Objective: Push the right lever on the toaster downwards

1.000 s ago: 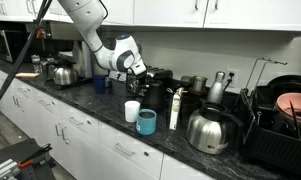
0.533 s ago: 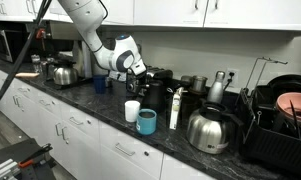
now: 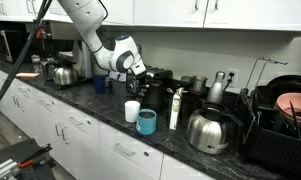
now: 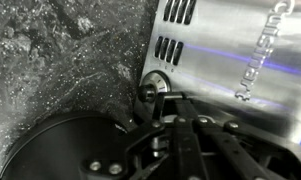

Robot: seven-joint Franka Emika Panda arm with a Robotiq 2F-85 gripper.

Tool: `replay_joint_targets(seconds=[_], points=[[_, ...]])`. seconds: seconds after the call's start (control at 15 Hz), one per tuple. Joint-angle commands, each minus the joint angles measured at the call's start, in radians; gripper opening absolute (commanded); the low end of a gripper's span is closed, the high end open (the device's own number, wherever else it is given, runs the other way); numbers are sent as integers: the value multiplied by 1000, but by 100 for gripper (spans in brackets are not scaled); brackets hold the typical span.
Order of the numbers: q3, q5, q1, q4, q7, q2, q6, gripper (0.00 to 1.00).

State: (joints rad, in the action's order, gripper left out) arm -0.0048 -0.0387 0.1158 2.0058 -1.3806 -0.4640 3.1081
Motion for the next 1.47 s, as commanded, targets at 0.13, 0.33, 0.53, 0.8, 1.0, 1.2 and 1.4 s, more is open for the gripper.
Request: replay_joint_targets(seconds=[0.13, 0.33, 0.53, 0.8, 1.0, 1.2, 1.4], points=[[7, -12, -21, 6, 32, -19, 22, 0], [2, 75, -8, 32, 117, 5, 35, 0], [19, 144, -16, 52, 199, 22, 60, 0], [39, 236, -28, 82, 302, 56, 77, 0], [52, 289, -35, 100, 356, 91, 87, 0], [97, 296, -71, 122, 365, 137, 90, 0], [180, 308, -132, 162, 391, 200, 76, 17]])
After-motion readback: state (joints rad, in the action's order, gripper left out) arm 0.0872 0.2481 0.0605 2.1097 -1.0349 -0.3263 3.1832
